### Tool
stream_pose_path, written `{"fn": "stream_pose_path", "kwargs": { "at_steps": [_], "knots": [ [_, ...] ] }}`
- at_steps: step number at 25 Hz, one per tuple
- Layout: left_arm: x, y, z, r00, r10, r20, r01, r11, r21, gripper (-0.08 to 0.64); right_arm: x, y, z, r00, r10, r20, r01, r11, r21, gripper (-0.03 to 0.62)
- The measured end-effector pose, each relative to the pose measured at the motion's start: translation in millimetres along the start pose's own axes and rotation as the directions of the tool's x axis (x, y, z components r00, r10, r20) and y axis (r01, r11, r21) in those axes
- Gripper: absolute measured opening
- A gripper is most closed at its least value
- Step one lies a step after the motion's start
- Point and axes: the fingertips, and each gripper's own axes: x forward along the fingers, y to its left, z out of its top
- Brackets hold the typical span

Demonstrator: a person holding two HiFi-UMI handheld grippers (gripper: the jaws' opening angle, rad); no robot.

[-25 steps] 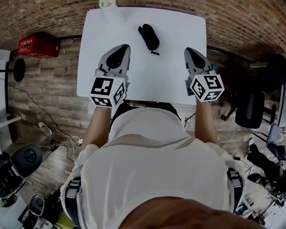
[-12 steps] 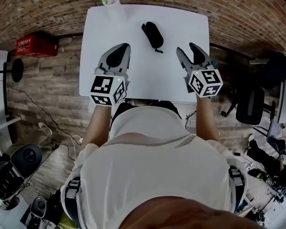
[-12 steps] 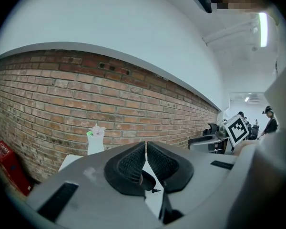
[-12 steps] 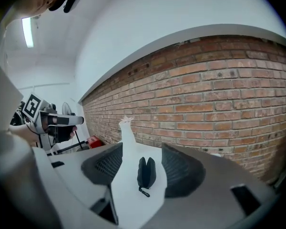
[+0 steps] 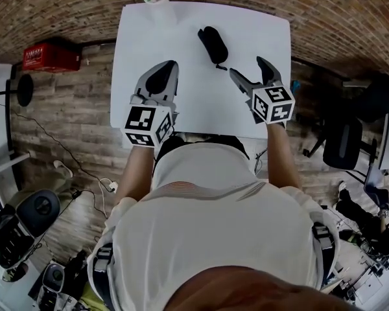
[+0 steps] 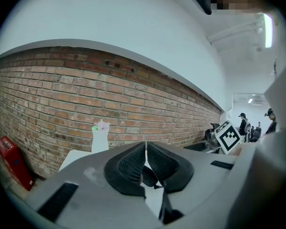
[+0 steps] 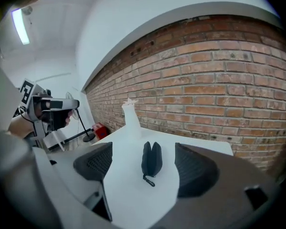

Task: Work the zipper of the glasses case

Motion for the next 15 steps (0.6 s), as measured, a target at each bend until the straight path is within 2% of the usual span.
{"fn": "stream_pose_path", "kwargs": {
  "at_steps": [6, 11, 15],
  "knots": [
    [-1, 5, -19, 0.999, 0.016, -0.041, -0.017, 1.0, -0.022, 0.023, 56, -1, -37, 0.994, 0.003, -0.113, -0.002, 1.0, 0.006, 0.449],
    [0, 14, -34, 0.996, 0.033, -0.082, -0.036, 0.999, -0.036, 0.023, 109, -5, -71, 0.976, -0.004, -0.219, 0.0, 1.0, -0.018, 0.488],
    [-3, 28, -45, 0.993, 0.054, -0.11, -0.06, 0.997, -0.057, 0.023, 144, -18, -98, 0.958, -0.009, -0.288, 0.014, 1.0, 0.014, 0.506]
  ]
}}
